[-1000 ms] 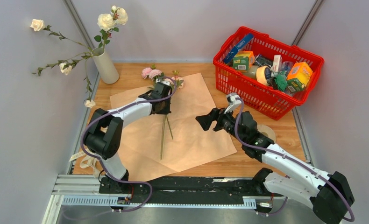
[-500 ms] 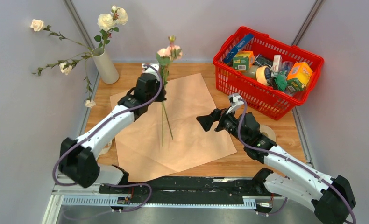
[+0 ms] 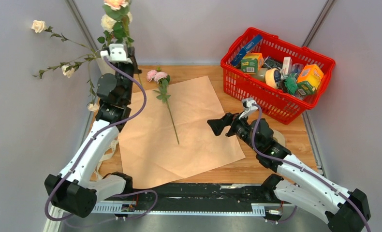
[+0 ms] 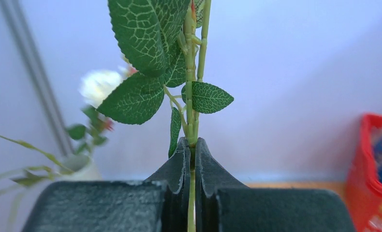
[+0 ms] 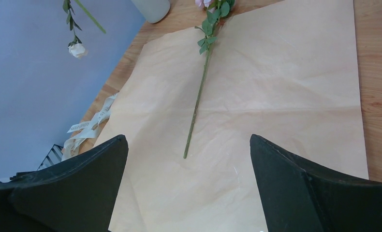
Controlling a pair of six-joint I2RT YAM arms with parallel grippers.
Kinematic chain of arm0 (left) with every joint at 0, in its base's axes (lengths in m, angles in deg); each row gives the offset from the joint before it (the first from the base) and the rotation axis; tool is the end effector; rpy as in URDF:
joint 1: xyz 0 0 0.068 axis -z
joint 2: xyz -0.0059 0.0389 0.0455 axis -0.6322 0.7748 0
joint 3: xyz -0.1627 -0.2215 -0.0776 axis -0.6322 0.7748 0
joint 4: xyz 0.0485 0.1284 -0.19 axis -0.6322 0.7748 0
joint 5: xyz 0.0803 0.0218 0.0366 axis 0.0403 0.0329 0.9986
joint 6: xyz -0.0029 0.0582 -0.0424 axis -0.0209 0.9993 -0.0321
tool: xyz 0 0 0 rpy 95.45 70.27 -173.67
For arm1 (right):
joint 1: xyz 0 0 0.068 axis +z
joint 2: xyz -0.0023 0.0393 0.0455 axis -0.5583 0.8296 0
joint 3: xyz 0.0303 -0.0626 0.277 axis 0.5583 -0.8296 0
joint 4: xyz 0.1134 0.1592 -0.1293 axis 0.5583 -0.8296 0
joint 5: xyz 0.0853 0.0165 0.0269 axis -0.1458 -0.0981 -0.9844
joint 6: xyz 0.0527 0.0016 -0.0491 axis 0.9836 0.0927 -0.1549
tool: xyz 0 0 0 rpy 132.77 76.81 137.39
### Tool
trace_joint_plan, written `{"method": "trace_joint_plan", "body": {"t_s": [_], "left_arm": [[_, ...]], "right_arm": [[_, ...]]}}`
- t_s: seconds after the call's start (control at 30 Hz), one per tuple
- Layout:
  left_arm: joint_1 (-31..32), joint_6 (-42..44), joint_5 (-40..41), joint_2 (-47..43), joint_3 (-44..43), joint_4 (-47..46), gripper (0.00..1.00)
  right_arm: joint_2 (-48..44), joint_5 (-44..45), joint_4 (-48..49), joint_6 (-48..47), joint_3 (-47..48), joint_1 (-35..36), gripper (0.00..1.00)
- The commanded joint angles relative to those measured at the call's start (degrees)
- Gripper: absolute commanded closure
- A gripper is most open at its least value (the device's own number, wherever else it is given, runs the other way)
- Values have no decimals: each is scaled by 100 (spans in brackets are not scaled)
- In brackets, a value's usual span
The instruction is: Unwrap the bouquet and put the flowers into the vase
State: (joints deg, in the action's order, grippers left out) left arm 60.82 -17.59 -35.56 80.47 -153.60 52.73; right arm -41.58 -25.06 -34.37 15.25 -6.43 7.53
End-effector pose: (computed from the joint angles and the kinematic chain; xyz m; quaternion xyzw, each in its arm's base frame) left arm 0.2302 -0.0730 0.4608 -0.0046 0.5970 -0.0687 0.7993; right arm 0.1406 0.1198 0.2922 -0.0597 0.7599 0.3602 0.5378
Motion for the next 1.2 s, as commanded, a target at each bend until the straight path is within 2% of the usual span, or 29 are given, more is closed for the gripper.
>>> {"method": "trace_joint_plan", "body": {"t_s": [0.0,0.27,0.47,0.57,0.83,1.17], "left_arm": [[-560,969,-460,240,-201,-1927,100],[-1439,1330,-821,1373,-904,-2991,100],[-1817,1725,-197,2455,-1466,-4054,100],[-1993,1604,-12,2964,-1704,-4529,100],[-2256,1866,5,4116,-2670,-5110,100],[-2468,2227,5,4785,-3225,-5304,100]], "right_arm": [[-122,84,48,-38,44,-8,0],[-25,128,48,-231,298,-8,0],[300,163,40,-424,553,-16,0],[502,163,31,-460,632,-8,0],[740,233,-4,-618,808,-8,0],[819,392,-4,-961,887,-60,0]]}}
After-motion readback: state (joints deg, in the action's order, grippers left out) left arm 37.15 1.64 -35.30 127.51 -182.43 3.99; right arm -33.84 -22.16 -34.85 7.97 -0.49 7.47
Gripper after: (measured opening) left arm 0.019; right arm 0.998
